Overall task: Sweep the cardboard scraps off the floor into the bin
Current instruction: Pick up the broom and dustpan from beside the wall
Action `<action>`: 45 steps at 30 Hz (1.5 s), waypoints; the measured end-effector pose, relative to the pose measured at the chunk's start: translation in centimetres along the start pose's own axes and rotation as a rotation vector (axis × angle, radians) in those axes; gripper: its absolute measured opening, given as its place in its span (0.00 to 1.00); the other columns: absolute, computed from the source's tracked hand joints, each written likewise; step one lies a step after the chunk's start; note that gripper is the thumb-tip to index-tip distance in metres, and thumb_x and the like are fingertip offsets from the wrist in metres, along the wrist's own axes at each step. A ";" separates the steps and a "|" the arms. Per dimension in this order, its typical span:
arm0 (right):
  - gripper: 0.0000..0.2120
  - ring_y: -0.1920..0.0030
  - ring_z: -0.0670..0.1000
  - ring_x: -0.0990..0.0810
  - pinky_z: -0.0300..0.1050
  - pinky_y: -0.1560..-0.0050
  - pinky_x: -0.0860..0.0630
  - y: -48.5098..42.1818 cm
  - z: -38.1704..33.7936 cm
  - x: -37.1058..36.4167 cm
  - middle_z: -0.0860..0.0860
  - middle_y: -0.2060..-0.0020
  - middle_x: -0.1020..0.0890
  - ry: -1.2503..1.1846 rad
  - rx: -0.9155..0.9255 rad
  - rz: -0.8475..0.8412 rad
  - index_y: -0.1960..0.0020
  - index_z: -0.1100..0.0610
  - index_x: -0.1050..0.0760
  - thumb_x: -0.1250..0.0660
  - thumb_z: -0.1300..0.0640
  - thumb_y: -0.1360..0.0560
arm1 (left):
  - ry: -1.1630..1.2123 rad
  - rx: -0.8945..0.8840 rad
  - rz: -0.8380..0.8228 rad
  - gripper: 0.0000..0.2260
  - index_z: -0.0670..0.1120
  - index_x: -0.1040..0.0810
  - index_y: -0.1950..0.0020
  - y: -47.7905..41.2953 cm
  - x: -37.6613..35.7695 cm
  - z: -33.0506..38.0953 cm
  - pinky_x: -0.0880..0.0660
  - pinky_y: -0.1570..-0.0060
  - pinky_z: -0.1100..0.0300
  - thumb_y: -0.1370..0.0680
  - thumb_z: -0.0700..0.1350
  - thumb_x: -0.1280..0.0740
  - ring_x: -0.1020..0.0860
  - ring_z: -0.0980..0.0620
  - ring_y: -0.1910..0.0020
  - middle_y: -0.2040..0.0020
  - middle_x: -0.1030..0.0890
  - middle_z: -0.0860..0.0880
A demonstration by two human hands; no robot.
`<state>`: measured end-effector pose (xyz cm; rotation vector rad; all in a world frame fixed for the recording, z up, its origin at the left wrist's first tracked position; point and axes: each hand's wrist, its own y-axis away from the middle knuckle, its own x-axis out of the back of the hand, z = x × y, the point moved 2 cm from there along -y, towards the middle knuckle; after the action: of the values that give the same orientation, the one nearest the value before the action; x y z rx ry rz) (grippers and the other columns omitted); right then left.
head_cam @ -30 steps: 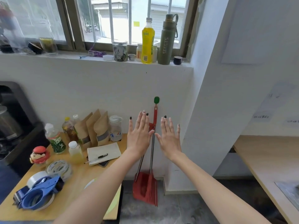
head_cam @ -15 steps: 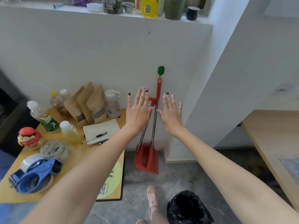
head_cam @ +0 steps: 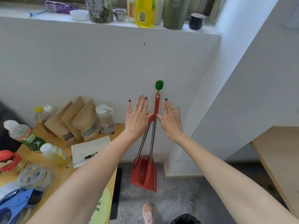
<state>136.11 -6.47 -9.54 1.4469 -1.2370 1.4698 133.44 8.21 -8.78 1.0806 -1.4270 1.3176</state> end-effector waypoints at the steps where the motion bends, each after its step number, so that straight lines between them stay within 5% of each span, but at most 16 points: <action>1: 0.31 0.22 0.53 0.53 0.58 0.24 0.53 -0.8 0.4 -0.2 0.53 0.22 0.50 -0.007 0.005 -0.003 0.21 0.58 0.56 0.53 0.44 0.18 | -0.011 0.000 -0.011 0.30 0.42 0.56 0.22 -0.7 -0.4 0.1 0.57 0.26 0.42 0.18 0.57 0.57 0.58 0.49 0.22 0.21 0.55 0.45; 8: 0.28 0.24 0.57 0.46 0.56 0.25 0.47 -4.8 1.5 -1.0 0.57 0.24 0.42 -0.023 0.047 0.012 0.22 0.57 0.51 0.50 0.47 0.18 | -0.065 0.034 -0.073 0.29 0.41 0.56 0.22 -4.3 -2.8 -0.3 0.56 0.26 0.43 0.17 0.56 0.55 0.58 0.48 0.22 0.21 0.54 0.44; 13: 0.25 0.34 0.57 0.31 0.52 0.32 0.35 -7.3 1.9 -2.1 0.57 0.35 0.28 -0.034 0.059 0.065 0.27 0.59 0.37 0.47 0.47 0.19 | -0.031 0.038 -0.150 0.28 0.40 0.50 0.22 -7.1 -3.9 -0.6 0.49 0.26 0.45 0.17 0.56 0.55 0.50 0.46 0.22 0.22 0.44 0.43; 22: 0.22 0.44 0.58 0.25 0.51 0.48 0.29 -12.3 3.0 -4.3 0.57 0.45 0.21 0.021 -0.079 -0.164 0.42 0.59 0.26 0.50 0.44 0.19 | -0.102 0.017 -0.399 0.23 0.40 0.34 0.30 -11.1 -7.8 0.3 0.35 0.37 0.49 0.17 0.54 0.48 0.32 0.44 0.33 0.33 0.29 0.43; 30: 0.21 0.47 0.55 0.20 0.49 0.49 0.22 -14.0 2.5 -9.1 0.53 0.47 0.18 -0.370 -0.325 -0.385 0.43 0.57 0.24 0.38 0.42 0.25 | -0.134 0.035 -0.661 0.22 0.43 0.34 0.32 -11.8 -13.4 0.4 0.31 0.41 0.53 0.23 0.46 0.34 0.28 0.46 0.36 0.36 0.26 0.45; 34: 0.18 0.45 0.55 0.20 0.45 0.49 0.25 -13.9 2.6 -10.8 0.53 0.45 0.19 -0.502 -0.397 -0.378 0.39 0.56 0.25 0.38 0.47 0.23 | -0.033 0.050 -0.643 0.21 0.41 0.36 0.32 -12.4 -14.6 0.4 0.30 0.42 0.54 0.24 0.38 0.35 0.27 0.44 0.37 0.36 0.26 0.44; 38: 0.13 0.46 0.55 0.21 0.50 0.46 0.31 -14.1 2.8 -10.1 0.51 0.49 0.18 -0.280 -0.317 -0.279 0.45 0.53 0.25 0.43 0.47 0.21 | 0.005 0.034 -0.610 0.18 0.42 0.34 0.34 -12.4 -14.5 0.0 0.29 0.45 0.53 0.22 0.39 0.35 0.26 0.44 0.38 0.37 0.26 0.44; 45: 0.13 0.49 0.55 0.21 0.53 0.42 0.34 -12.7 2.4 -7.9 0.50 0.54 0.17 -0.228 -0.252 -0.286 0.51 0.53 0.25 0.44 0.47 0.22 | 0.036 0.042 -0.618 0.19 0.42 0.33 0.35 -11.3 -12.3 0.0 0.30 0.44 0.53 0.25 0.35 0.35 0.26 0.43 0.39 0.38 0.24 0.44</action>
<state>149.75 -4.22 -15.71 1.5712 -1.2385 0.9450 147.23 7.95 -18.25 1.3755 -0.9252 0.9110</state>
